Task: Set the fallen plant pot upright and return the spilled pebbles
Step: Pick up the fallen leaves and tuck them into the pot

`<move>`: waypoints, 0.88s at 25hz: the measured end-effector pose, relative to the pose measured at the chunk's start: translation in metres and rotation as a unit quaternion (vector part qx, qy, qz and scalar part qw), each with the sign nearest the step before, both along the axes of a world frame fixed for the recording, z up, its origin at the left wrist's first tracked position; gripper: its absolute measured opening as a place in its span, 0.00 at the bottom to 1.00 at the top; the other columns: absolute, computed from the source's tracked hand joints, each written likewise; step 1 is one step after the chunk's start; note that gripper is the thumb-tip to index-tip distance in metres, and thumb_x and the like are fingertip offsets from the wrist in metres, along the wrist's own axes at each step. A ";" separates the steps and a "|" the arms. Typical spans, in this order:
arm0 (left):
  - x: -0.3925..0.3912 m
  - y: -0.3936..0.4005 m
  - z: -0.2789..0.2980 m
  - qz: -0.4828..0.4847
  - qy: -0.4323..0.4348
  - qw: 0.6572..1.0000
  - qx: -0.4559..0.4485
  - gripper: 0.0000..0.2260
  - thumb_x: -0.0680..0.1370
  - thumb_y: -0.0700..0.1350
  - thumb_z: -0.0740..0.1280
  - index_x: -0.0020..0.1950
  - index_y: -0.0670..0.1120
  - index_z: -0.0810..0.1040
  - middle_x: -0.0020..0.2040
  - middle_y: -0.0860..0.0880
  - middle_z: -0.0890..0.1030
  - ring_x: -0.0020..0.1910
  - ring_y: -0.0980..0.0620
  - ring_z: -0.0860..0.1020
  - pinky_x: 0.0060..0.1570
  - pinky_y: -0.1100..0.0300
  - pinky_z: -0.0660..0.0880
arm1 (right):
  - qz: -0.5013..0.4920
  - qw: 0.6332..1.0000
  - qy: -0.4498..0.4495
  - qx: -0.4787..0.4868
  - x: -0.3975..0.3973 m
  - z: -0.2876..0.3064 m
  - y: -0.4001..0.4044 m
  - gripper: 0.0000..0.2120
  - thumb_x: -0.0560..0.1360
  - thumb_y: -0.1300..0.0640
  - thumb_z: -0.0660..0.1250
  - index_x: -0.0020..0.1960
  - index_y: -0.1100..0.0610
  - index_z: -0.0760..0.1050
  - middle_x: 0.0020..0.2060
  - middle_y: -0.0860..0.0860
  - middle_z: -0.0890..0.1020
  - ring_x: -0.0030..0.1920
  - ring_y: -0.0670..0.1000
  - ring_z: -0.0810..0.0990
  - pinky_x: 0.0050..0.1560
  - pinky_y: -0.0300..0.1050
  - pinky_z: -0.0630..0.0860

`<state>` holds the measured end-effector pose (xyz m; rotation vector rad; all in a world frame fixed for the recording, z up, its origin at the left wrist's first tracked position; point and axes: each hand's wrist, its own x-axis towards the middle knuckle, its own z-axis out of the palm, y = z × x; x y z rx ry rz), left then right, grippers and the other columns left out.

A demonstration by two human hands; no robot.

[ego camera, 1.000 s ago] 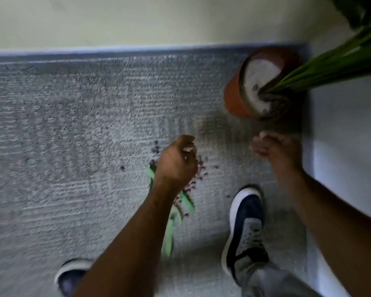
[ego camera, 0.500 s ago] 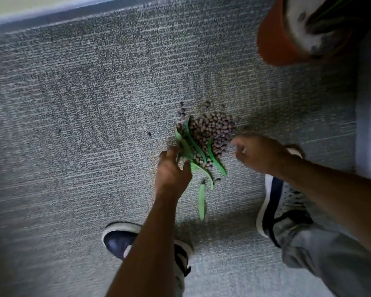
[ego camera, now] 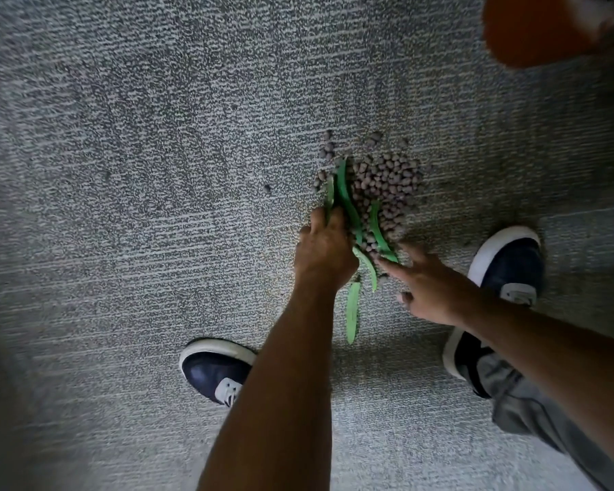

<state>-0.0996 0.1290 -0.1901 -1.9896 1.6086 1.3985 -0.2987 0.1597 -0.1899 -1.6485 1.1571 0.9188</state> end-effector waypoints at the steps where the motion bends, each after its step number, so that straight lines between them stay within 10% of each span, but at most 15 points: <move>1: 0.000 0.000 0.001 0.003 0.008 1.000 -0.008 0.27 0.79 0.44 0.65 0.77 0.48 0.61 0.72 0.42 0.66 0.65 0.38 0.71 0.63 0.42 0.74 | -0.002 1.000 -0.005 -0.004 0.003 -0.001 -0.002 0.39 0.78 0.59 0.65 0.81 0.43 0.47 0.80 0.49 0.43 0.78 0.60 0.55 0.62 0.50 0.74; 6: 0.019 -0.007 0.001 0.030 -0.003 0.996 -0.079 0.14 0.83 0.41 0.59 0.68 0.47 0.75 0.60 0.44 0.79 0.49 0.47 0.82 0.42 0.53 0.83 | 0.006 0.991 -0.061 -0.122 0.007 0.001 -0.010 0.24 0.77 0.61 0.65 0.72 0.59 0.67 0.72 0.53 0.67 0.65 0.56 0.74 0.57 0.48 0.77; 11: 0.030 0.005 0.004 0.144 0.000 0.983 -0.116 0.09 0.82 0.37 0.62 0.55 0.46 0.80 0.48 0.48 0.83 0.33 0.56 0.79 0.25 0.72 0.68 | -0.213 0.937 -0.126 -0.247 0.020 0.014 -0.023 0.03 0.77 0.58 0.68 0.50 0.54 0.80 0.47 0.50 0.84 0.44 0.52 0.82 0.41 0.49 0.80; 16: 0.028 0.021 0.007 0.298 0.023 0.952 -0.063 0.02 0.85 0.44 0.59 0.56 0.50 0.66 0.36 0.52 0.80 0.27 0.51 0.80 0.20 0.59 0.76 | -0.386 0.899 -0.120 -0.171 0.057 0.006 -0.050 0.26 0.72 0.59 0.76 0.69 0.54 0.74 0.47 0.48 0.84 0.43 0.45 0.82 0.41 0.34 0.77; 22: 0.022 0.047 0.003 0.397 0.076 0.915 0.005 0.13 0.78 0.37 0.70 0.60 0.45 0.73 0.33 0.59 0.78 0.27 0.72 0.77 0.23 0.75 0.71 | -0.464 0.858 -0.028 -0.217 0.076 -0.003 -0.072 0.12 0.73 0.58 0.75 0.57 0.56 0.82 0.48 0.51 0.86 0.44 0.47 0.83 0.40 0.35 0.77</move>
